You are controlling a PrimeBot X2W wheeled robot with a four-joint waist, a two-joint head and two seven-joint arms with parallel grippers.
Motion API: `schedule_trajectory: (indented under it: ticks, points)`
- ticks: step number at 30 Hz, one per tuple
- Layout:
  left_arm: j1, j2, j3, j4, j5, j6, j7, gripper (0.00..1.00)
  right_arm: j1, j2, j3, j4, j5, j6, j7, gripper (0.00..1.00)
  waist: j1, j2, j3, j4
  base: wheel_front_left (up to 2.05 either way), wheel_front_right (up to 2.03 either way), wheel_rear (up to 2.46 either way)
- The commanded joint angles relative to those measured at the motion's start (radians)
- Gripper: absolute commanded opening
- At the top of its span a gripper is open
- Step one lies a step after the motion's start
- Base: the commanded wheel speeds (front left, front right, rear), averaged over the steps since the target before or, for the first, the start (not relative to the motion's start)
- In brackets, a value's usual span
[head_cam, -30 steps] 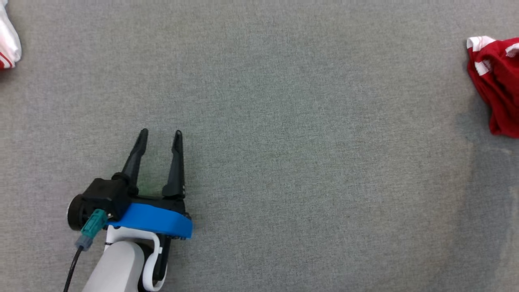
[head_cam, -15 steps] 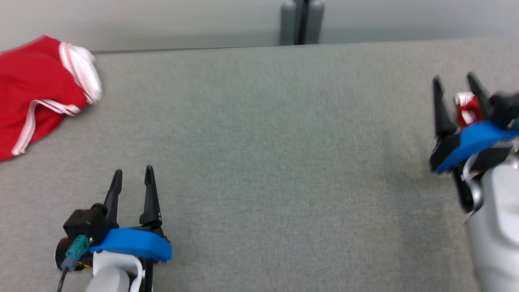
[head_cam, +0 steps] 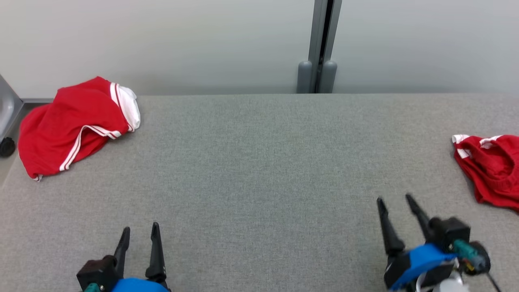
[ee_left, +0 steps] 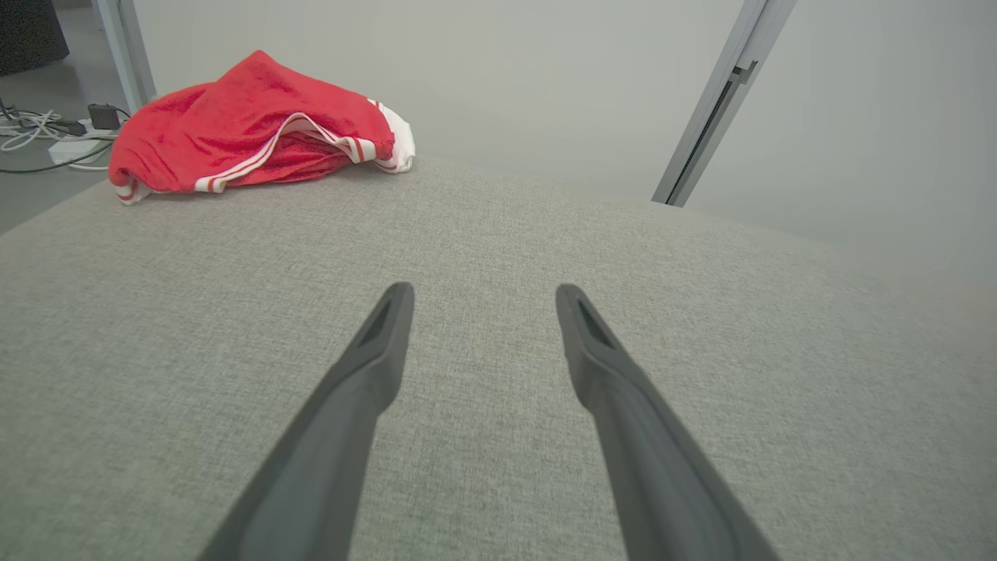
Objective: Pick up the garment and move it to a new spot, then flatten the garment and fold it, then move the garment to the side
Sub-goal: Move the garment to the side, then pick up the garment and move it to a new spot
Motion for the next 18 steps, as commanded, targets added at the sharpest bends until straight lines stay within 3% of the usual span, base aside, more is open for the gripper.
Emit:
schedule_trajectory:
  ticks: [1, 18]
  points:
    - [0.012, -0.004, -0.002, 0.000, 0.004, 0.001, -0.005, 1.00, 0.034, 0.001, 0.012, -0.012, -0.003, 0.000, 0.006, 1.00, 0.0002, 0.0000, -0.013, -0.005, 0.00, 0.00, 0.00]
    - [0.042, -0.018, -0.029, 0.002, 0.007, 0.004, -0.006, 1.00, 0.122, 0.000, 0.059, -0.059, 0.067, 0.000, 0.021, 1.00, 0.0002, 0.0000, -0.055, -0.034, 0.00, 0.00, 0.00]
